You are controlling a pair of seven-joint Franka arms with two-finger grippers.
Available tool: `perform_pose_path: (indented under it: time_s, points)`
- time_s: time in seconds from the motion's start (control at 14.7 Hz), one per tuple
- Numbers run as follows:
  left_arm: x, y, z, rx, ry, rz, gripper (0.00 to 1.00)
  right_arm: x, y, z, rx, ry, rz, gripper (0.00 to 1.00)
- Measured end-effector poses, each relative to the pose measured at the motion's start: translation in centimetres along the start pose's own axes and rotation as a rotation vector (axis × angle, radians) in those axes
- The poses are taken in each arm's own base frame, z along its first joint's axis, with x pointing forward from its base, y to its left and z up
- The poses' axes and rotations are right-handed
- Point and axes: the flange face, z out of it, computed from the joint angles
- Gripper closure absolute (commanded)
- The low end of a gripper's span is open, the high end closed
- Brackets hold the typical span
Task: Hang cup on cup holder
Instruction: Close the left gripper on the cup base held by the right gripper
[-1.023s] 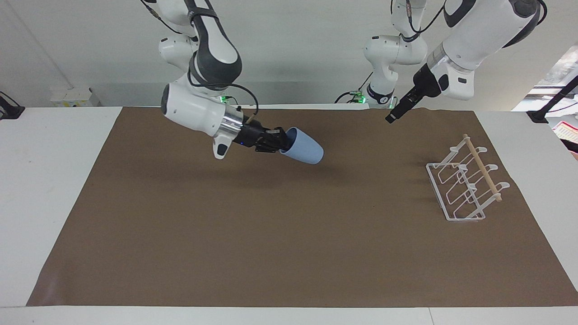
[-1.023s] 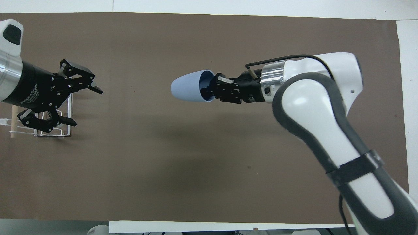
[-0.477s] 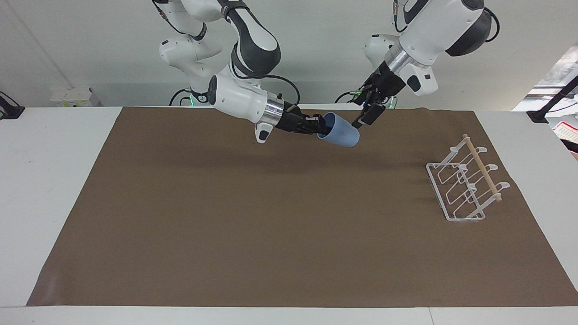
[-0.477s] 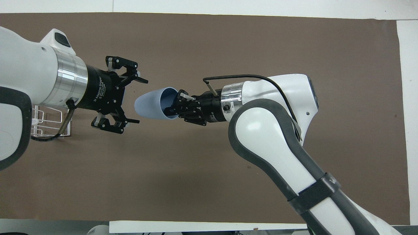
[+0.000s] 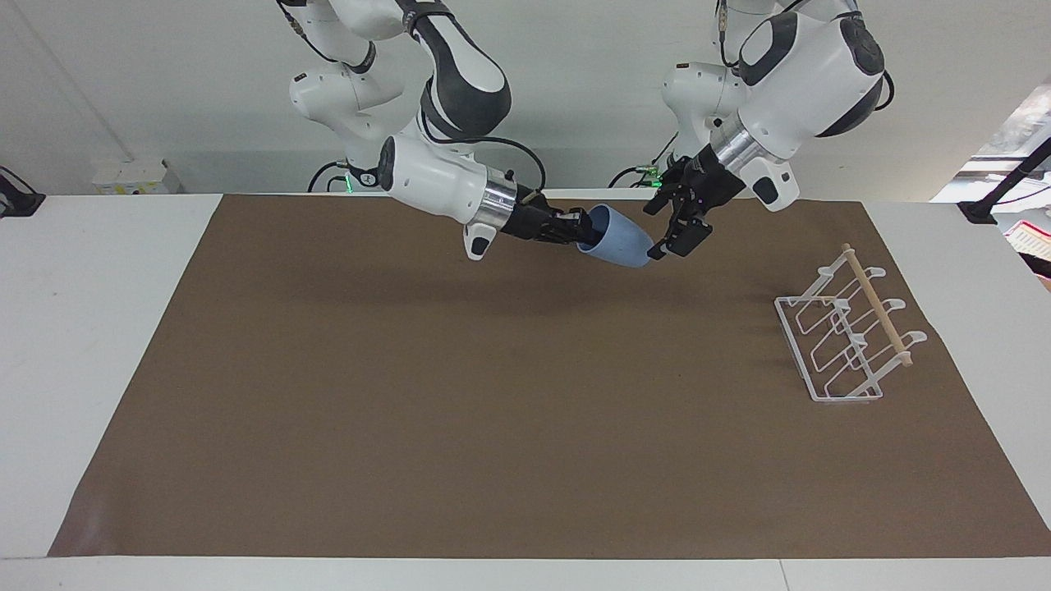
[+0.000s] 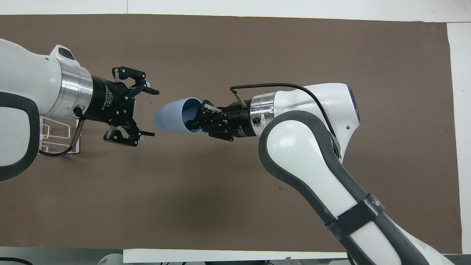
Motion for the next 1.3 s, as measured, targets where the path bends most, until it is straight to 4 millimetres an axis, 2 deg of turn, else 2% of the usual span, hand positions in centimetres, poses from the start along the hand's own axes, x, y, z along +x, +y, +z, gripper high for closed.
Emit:
perform_pose_path:
  time_s: [0.34,0.41,0.48,0.55,0.61,1.16,1.23,1.3]
  points:
    - [0.9,0.1,2.1,-0.027,-0.045,-0.045,0.01,0.0,0.1,0.0,0.000,0.001,0.001,1.00]
    - [0.9,0.0,2.3,-0.025,-0.045,-0.046,0.08,0.1,0.1,0.0,0.000,0.001,0.001,1.00]
    - [1.0,0.0,2.5,-0.023,-0.044,-0.047,0.39,0.1,0.1,0.0,0.000,0.001,0.002,1.00]
    - [1.0,0.0,2.6,-0.022,-0.044,-0.047,0.84,0.1,0.1,0.0,0.000,0.001,0.002,1.00]
    - [1.0,-0.1,2.6,-0.021,-0.044,-0.047,1.00,0.2,0.1,-0.1,0.002,0.010,0.004,1.00]
    - [0.8,-0.1,2.8,-0.026,-0.042,-0.044,1.00,0.6,0.4,-0.4,0.003,0.021,0.011,0.99]
    - [0.8,-0.1,2.8,-0.026,-0.042,-0.044,1.00,0.6,0.4,-0.4,0.003,0.021,0.011,0.87]
    - [0.8,-0.1,2.8,-0.026,-0.042,-0.044,1.00,0.6,0.4,-0.4,0.003,0.022,0.011,0.41]
